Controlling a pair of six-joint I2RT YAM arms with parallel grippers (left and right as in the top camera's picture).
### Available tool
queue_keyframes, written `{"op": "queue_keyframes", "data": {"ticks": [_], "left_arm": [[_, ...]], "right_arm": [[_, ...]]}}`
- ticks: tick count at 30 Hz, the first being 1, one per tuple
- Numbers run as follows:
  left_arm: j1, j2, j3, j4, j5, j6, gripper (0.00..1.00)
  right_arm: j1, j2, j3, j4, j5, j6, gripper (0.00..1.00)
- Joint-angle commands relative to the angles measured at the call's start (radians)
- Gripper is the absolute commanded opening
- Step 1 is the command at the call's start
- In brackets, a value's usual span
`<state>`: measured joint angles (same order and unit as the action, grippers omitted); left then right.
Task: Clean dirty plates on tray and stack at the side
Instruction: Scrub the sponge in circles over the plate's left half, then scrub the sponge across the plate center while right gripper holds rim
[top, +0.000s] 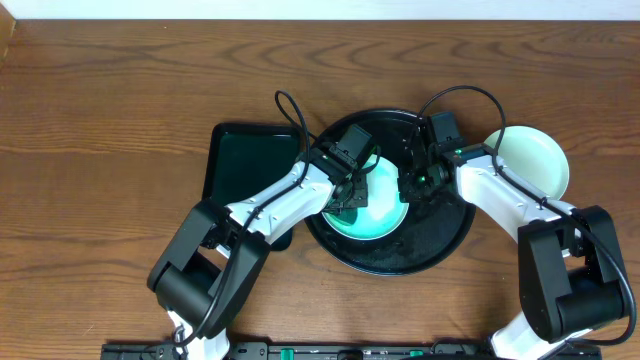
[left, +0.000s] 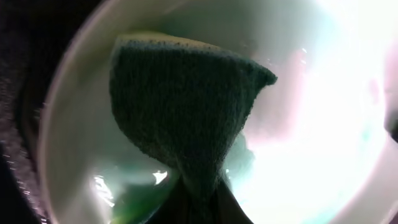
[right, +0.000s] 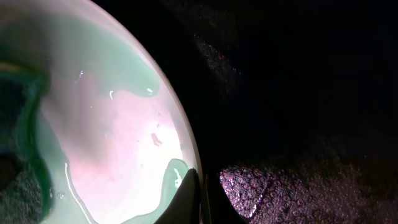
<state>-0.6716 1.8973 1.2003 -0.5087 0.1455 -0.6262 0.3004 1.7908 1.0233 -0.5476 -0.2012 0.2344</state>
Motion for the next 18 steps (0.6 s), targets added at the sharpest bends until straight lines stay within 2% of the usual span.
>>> {"op": "queue_keyframes", "data": {"ticks": [1, 10, 14, 18], "left_arm": [[-0.041, -0.050, -0.007, -0.001, 0.130, -0.011, 0.08], [-0.040, -0.218, -0.007, -0.027, -0.077, 0.004, 0.07], [-0.040, -0.217, -0.007, -0.037, -0.192, 0.004, 0.07], [-0.040, -0.188, -0.007, -0.036, -0.243, 0.004, 0.08]], "right_arm": [[0.009, 0.012, -0.005, -0.002, -0.006, -0.004, 0.01], [0.009, 0.012, -0.005, -0.002, -0.006, -0.004, 0.01], [0.009, 0.012, -0.005, -0.002, -0.006, -0.004, 0.01], [0.009, 0.012, -0.005, -0.002, -0.006, -0.004, 0.01]]}}
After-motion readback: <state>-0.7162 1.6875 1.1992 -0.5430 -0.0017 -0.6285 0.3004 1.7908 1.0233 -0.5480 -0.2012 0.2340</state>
